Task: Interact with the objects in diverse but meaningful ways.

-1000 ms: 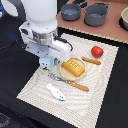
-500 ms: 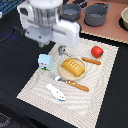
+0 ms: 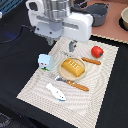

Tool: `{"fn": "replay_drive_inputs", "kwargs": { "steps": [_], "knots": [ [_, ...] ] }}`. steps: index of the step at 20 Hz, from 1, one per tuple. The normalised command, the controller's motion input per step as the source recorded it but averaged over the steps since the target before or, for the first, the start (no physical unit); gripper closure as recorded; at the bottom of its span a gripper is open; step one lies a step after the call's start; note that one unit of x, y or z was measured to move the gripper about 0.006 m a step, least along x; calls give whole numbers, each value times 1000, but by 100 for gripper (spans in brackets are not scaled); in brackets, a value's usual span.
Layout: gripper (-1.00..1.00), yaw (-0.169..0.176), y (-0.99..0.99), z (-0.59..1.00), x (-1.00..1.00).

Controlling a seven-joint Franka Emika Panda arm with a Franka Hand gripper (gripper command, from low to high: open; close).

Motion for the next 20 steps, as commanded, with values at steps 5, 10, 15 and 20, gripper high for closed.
{"fn": "replay_drive_inputs", "kwargs": {
  "steps": [5, 10, 15, 20],
  "knots": [
    [-100, 202, 65, 0, 357],
    [-100, 174, 6, 0, 433],
    [-100, 157, 0, 0, 489],
    [-100, 146, 0, 0, 523]
  ]
}}
